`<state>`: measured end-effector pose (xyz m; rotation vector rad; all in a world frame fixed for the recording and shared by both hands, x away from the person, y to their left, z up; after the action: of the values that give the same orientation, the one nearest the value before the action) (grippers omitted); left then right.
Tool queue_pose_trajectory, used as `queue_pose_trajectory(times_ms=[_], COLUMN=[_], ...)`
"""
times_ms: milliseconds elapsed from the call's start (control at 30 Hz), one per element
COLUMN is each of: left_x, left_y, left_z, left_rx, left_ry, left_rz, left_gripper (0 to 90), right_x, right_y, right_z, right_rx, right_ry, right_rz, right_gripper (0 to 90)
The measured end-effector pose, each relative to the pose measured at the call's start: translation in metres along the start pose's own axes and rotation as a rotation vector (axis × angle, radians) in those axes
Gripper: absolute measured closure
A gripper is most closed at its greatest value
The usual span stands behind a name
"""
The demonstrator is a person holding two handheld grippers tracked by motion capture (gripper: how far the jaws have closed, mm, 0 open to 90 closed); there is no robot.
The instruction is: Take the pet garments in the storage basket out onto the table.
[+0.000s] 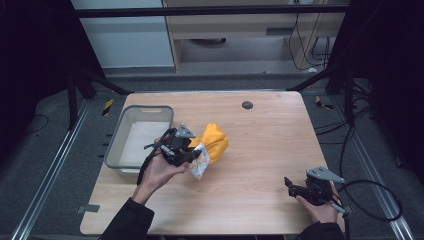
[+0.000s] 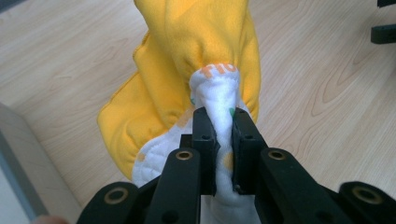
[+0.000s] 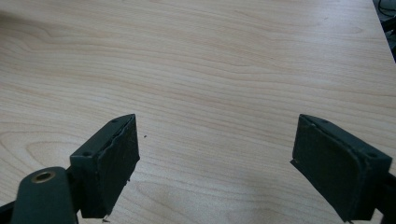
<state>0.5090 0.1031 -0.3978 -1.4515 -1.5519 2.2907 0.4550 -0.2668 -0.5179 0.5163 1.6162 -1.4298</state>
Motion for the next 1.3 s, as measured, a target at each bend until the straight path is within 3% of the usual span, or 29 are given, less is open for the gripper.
queue_pose_trajectory(times_ms=[633, 1300], left_x=[0.014, 0.022], left_y=[0.046, 0.069], left_z=[0.011, 0.027], left_rx=[0.024, 0.071], left_ry=[0.018, 0.038], left_rz=[-0.053, -0.057], left_gripper=[82.3, 81.3], right_x=[0.000, 0.001], right_y=[0.000, 0.001], right_z=[-0.001, -0.001], right_rx=[-0.002, -0.002], right_ry=[0.000, -0.013], right_rz=[-0.005, -0.005], right_gripper=[14.8, 14.8])
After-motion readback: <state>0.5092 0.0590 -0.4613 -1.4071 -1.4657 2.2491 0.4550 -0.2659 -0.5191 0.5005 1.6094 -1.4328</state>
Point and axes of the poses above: each handheld gripper's, and its own axes: y roughly forward along the jaws, x roughly out of its underside, z roughly to its right, the point moved 5 cm from there along y, roughly forward along the jaws, and after that the axes turned 6 degrees about -y, right-handed, at the moved point
